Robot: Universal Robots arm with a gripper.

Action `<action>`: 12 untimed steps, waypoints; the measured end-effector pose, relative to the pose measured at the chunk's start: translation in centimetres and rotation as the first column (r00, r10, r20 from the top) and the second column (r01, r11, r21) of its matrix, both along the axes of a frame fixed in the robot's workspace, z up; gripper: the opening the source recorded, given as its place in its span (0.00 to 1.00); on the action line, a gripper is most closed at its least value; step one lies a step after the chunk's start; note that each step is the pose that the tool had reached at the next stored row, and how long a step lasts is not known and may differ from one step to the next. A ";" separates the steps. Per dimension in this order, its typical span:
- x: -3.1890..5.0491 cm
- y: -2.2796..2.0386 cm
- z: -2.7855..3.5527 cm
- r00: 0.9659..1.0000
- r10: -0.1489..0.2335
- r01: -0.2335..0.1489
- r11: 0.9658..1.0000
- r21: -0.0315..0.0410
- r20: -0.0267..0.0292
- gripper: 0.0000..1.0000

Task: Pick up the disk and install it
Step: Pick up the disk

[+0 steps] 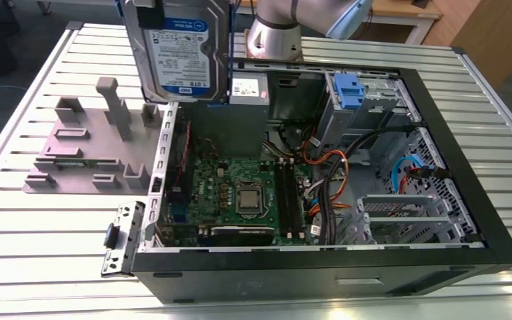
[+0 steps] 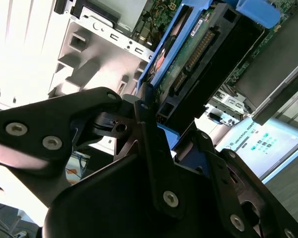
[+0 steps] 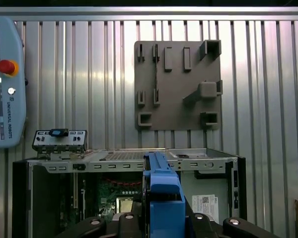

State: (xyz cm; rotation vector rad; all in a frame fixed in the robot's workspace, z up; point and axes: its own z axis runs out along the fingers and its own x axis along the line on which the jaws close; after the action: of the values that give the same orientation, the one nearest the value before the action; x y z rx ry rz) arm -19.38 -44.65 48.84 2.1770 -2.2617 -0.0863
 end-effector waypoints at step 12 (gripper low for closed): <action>0.44 -0.04 -0.06 1.000 0.000 0.000 1.000 0.000 0.000 0.36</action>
State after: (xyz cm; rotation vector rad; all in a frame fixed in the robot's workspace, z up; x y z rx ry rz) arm -18.94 -44.69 48.78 2.1771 -2.2617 -0.0863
